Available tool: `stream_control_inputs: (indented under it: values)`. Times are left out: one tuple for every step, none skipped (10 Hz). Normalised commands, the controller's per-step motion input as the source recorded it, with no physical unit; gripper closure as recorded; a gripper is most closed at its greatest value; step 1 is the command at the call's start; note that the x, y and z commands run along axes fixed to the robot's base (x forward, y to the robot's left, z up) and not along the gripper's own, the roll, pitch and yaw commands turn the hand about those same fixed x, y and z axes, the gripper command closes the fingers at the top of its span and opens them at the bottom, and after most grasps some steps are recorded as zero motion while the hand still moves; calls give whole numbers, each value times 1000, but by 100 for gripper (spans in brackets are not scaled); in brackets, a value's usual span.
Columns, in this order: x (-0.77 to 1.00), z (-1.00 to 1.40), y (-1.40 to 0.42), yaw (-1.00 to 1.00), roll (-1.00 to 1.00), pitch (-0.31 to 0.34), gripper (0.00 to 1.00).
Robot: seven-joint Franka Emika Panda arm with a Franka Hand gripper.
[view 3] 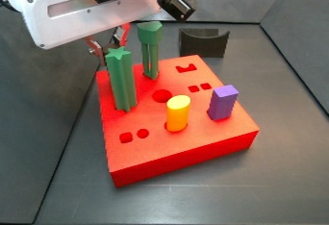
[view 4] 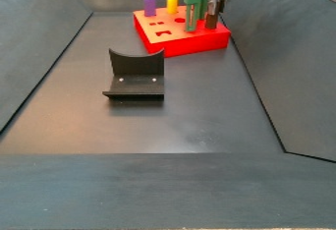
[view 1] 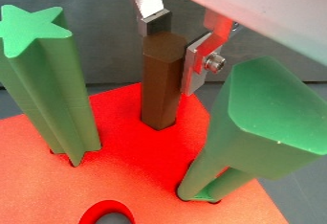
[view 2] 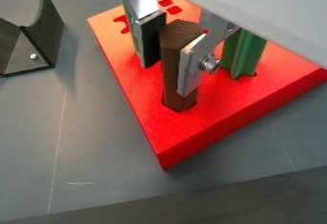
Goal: Pick up the hexagon object. Move up. Move to above the board. Insert the hexagon object.
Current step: Insert the hexagon object.
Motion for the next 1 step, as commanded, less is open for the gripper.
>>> stream_control_inputs:
  values:
    - [0,0,0,0,0,0,100]
